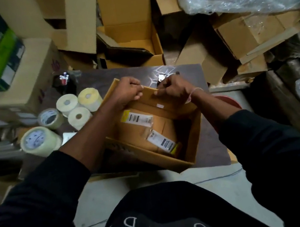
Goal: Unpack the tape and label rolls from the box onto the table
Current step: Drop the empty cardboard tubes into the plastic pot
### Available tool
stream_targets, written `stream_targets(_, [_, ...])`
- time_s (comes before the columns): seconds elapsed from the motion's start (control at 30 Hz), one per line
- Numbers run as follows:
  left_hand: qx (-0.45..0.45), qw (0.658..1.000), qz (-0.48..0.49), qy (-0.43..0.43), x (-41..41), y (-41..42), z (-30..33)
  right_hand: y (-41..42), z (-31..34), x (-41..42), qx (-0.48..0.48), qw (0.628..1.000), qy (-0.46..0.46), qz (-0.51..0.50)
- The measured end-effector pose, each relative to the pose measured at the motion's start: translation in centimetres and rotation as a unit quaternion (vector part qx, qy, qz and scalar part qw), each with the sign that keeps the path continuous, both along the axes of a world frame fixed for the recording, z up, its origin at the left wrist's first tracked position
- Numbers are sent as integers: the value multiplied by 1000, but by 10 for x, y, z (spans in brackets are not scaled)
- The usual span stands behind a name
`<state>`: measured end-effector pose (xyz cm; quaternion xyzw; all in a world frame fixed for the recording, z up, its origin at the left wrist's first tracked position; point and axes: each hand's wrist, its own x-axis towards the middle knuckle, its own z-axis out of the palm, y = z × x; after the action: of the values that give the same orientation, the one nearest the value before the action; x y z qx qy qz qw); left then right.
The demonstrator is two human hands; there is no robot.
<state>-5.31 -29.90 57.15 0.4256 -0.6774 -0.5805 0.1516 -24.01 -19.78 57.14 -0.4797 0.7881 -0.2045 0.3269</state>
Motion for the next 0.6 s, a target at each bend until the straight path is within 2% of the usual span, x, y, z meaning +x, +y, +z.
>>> stream_targets(0.07, [-6, 1000, 8, 5, 24, 1, -1, -6, -6, 17, 34, 991, 125, 41])
stream_targets(0.17, [-42, 999, 5, -3, 60, 4, -4, -11, -17, 30, 50, 977, 202, 37])
stream_targets(0.3, [-172, 983, -11, -58, 102, 2, -10, -9, -13, 37, 69, 982, 175, 3])
stream_targets(0.4, [-249, 968, 2, -35, 124, 7, -13, 0, -14, 37, 68, 982, 178, -13])
stream_targets(0.5, [-341, 939, 13, -45, 138, 9, -19, 11, -14, 33, 70, 984, 157, -39])
stream_targets(0.6, [-373, 925, 39, -58, 140, 12, -23, 24, -7, 32, 61, 987, 129, -73])
